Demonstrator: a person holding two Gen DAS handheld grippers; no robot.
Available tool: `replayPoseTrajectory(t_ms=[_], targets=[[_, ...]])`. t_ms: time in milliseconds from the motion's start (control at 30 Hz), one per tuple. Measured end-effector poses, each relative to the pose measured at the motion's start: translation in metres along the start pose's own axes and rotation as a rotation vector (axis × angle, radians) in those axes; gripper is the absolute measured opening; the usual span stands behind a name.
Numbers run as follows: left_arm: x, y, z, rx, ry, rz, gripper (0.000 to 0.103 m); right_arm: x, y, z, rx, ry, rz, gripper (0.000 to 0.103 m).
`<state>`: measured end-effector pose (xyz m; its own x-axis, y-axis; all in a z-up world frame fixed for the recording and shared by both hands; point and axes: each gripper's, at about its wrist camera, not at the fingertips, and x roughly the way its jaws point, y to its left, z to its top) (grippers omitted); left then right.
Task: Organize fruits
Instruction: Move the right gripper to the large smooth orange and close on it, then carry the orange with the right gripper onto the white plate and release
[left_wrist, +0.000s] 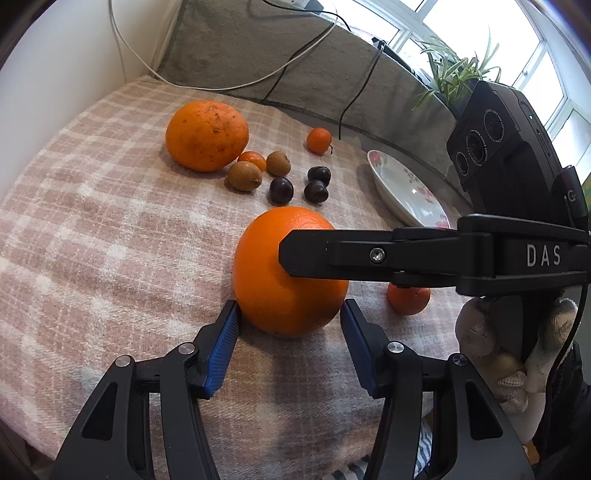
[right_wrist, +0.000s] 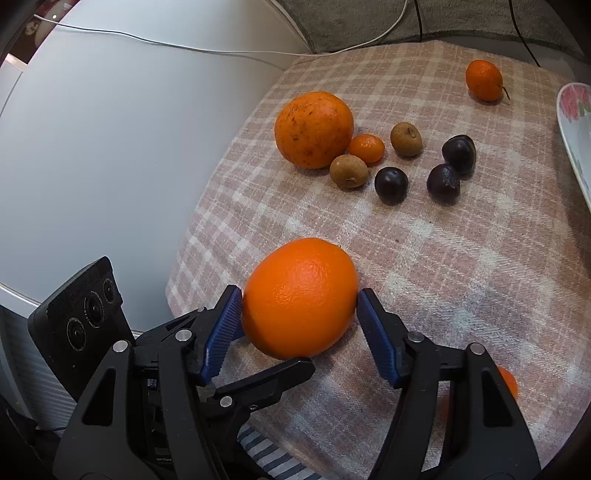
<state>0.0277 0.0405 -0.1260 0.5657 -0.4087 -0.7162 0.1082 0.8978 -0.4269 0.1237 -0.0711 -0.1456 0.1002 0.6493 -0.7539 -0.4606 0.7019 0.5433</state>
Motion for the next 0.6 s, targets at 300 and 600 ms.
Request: replayPoseTrajectory(t_ms=[300,600], targets=[[0.006,-0.015,0.011,0.04,-0.008,0.002,0.055,-0.023,-0.011,-0.001,0.017,-0.048,0.008,0.067],[0.016,-0.043,0.03,0.11,-0.023,-0.025,0.055,-0.063,-0.029,0.003,0.042,-0.123,-0.004,0.067]])
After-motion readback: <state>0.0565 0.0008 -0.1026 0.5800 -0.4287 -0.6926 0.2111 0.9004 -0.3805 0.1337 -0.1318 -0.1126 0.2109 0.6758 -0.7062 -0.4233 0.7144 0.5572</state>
